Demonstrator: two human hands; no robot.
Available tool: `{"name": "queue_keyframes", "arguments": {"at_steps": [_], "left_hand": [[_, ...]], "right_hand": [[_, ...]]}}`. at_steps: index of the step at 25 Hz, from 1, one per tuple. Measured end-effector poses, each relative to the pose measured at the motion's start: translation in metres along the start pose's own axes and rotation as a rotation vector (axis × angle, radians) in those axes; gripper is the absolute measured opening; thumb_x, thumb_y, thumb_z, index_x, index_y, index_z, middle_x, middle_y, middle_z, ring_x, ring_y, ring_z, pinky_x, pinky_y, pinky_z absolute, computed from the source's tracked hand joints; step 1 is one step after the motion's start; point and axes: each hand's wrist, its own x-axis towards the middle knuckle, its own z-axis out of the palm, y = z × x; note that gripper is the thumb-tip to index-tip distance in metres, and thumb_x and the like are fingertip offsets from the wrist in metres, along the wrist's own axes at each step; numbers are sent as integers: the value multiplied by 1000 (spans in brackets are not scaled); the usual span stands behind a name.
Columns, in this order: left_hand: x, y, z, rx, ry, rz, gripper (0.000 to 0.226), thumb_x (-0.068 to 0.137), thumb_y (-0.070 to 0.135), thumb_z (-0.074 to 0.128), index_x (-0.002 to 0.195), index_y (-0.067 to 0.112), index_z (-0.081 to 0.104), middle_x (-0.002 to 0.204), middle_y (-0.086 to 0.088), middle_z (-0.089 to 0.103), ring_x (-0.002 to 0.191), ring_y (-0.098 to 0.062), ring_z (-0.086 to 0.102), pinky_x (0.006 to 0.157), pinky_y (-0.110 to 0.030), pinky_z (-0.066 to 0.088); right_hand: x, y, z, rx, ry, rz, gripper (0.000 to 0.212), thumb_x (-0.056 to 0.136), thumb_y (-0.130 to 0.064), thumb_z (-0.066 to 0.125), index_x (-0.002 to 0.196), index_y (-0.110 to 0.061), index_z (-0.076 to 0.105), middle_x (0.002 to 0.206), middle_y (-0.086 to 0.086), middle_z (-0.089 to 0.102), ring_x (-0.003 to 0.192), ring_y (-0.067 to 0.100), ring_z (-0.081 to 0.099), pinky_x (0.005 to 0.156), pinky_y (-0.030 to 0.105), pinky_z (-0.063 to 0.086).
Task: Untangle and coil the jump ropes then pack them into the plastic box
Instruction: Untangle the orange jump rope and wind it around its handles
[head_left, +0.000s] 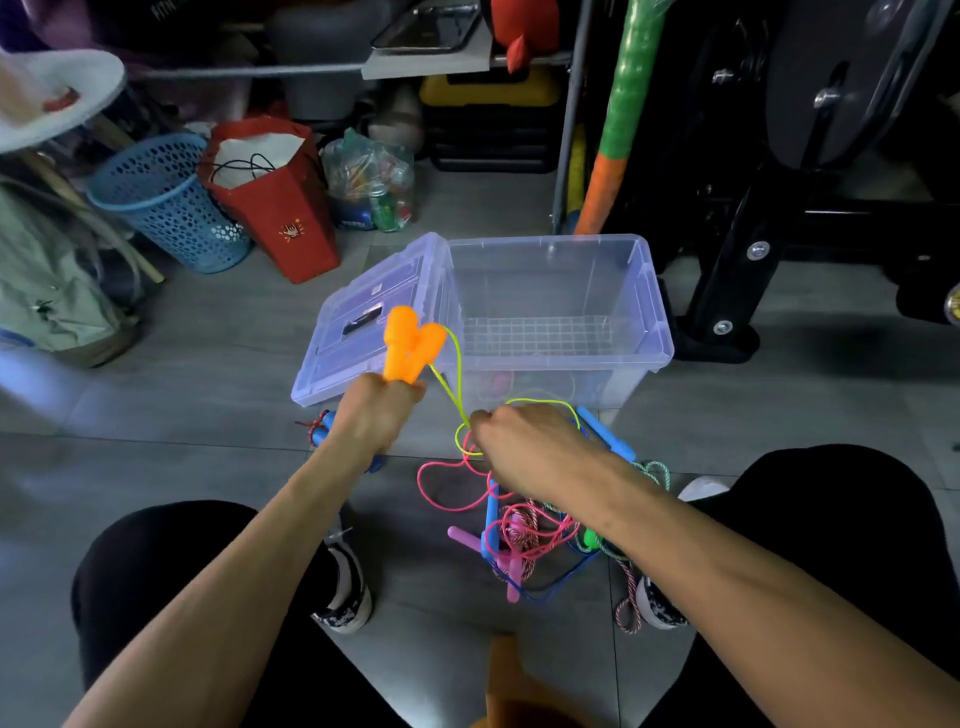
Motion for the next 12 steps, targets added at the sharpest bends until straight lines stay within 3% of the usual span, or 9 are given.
{"name": "queue_keyframes", "arguments": {"at_steps": [2,5,8,12], "left_hand": [[-4,-3,10,521,103,107,14,85,24,52,79,11,55,75,-4,56,79,-31,57,68,-31,41],[-14,-4,25,966,39,247,18,87,24,51,99,14,59,107,-8,63,105,-31,59,79,-32,41],[-14,-10,34,1361,5,403,27,91,28,49,112,14,60,116,-4,64,108,-25,61,82,-31,45],[-13,-20,33,1656,-52,407,25,94,23,47,113,17,63,116,-2,66,106,-23,64,75,-30,47]], "right_hand": [[-4,-3,-4,-61,-67,-73,14,86,-7,52,100,-10,53,100,11,66,89,37,65,59,35,33],[-1,11,-3,-43,-135,-91,8,85,-7,54,90,-12,50,98,8,66,86,34,65,59,36,40],[1,35,-4,-7,-80,-66,14,94,-24,52,94,-15,63,99,7,67,89,31,65,64,36,46],[-4,48,-13,62,-38,-92,29,100,-36,46,91,-17,65,97,6,66,93,28,62,69,36,46]]}}
